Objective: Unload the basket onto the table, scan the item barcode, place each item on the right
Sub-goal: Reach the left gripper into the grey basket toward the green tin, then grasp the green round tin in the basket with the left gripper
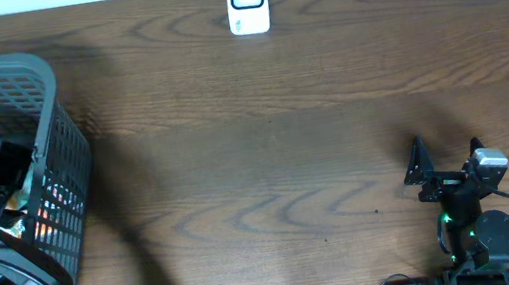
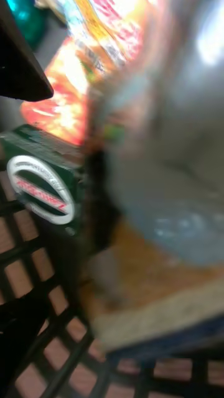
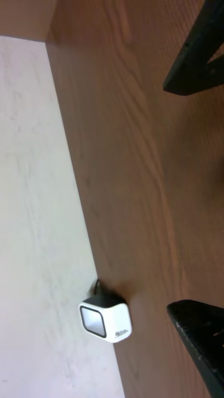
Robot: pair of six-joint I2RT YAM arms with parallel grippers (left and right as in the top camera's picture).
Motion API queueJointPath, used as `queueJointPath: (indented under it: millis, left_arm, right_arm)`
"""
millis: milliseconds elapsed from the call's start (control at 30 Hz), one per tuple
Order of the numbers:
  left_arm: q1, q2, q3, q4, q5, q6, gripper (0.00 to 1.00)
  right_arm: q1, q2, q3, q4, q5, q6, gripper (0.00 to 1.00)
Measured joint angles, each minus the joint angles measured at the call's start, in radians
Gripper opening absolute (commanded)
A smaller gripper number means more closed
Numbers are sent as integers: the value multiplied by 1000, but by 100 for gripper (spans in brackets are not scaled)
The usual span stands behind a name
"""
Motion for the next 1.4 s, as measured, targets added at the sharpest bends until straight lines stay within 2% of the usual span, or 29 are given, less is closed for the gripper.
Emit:
queueJointPath:
  millis: [267, 367, 600, 733, 1067, 1400]
  left_arm:
    - [-6, 0, -158, 212, 82, 88, 94]
    - [-23, 0, -201, 266, 93, 111, 89]
    - [-95, 0, -220, 301, 80, 167, 45]
    - [-130, 0, -221, 283, 86, 182, 32]
    - [-115, -1, -222, 262, 101, 164, 23]
    - [-63, -124, -215, 232, 104, 123, 22]
  right_arm:
    - [0, 0, 0, 0, 0, 0, 99]
    - [0, 0, 0, 0, 0, 0, 99]
    - [0, 0, 0, 0, 0, 0, 99]
    - [0, 0, 0, 0, 0, 0, 99]
    - [0, 0, 0, 0, 0, 0, 99]
    - [0, 0, 0, 0, 0, 0, 99]
